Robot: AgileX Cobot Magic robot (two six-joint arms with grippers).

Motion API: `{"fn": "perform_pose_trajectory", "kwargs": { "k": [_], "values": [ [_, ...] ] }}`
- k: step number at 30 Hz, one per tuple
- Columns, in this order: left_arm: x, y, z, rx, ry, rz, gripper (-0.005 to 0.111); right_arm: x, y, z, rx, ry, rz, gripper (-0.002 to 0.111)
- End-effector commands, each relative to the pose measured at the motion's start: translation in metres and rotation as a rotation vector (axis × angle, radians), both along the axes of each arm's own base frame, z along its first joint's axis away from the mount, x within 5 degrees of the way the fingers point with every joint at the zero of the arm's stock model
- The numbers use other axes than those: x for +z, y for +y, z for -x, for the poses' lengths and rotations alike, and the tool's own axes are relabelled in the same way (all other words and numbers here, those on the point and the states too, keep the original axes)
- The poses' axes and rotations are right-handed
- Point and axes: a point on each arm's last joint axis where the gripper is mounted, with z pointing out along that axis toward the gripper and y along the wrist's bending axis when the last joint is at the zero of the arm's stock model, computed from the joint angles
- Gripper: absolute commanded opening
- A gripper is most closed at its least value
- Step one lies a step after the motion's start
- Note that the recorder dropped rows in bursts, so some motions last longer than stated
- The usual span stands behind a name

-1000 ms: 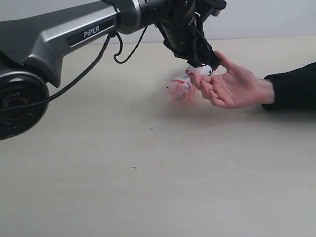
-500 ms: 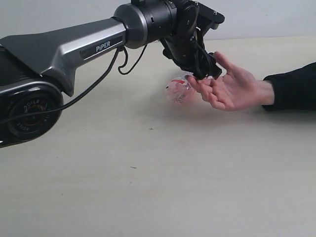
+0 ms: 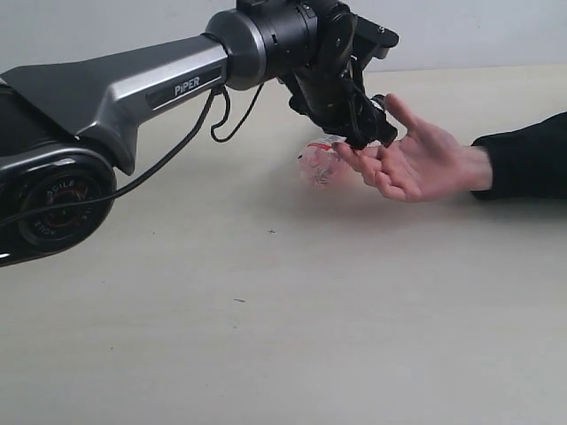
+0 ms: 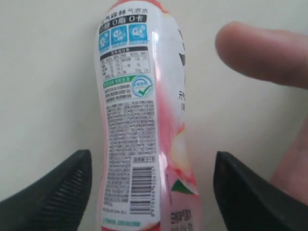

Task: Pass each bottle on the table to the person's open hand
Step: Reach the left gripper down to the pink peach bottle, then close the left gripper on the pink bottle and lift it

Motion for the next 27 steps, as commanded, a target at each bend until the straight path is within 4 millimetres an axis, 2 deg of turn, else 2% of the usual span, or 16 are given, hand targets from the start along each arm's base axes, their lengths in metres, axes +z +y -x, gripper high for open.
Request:
{"fn": "perform_pose_trajectory", "kwargs": {
  "k": [1,12,13,14,17,18,22,27],
  "values": [
    [-0.017,-0.001,-0.001,0.011,0.033,-0.012,0.069,-0.002,0.0,0.0,0.005,0.001,0.0,0.0],
    [-0.02,0.0,0.001,-0.005,0.055,-0.042,0.069,-0.002,0.0,0.0,0.005,0.001,0.0,0.0],
    [-0.021,0.001,0.002,-0.01,0.064,-0.054,0.064,-0.002,0.0,0.0,0.005,0.001,0.0,0.0],
    [-0.021,0.001,0.002,-0.01,0.069,-0.058,0.052,-0.002,0.0,0.0,0.005,0.001,0.0,0.0],
    [-0.019,0.002,0.002,-0.01,0.066,-0.059,0.011,-0.002,0.0,0.0,0.005,0.001,0.0,0.0],
    [-0.012,0.002,0.002,-0.01,0.052,-0.053,0.0,-0.002,0.0,0.0,0.005,0.001,0.0,0.0],
    [0.015,0.004,0.004,-0.001,0.029,-0.038,0.003,-0.002,0.0,0.0,0.005,0.001,0.0,0.0],
    [0.015,0.006,0.006,0.004,0.057,-0.058,0.003,-0.002,0.0,0.0,0.005,0.001,0.0,0.0]
  ]
}}
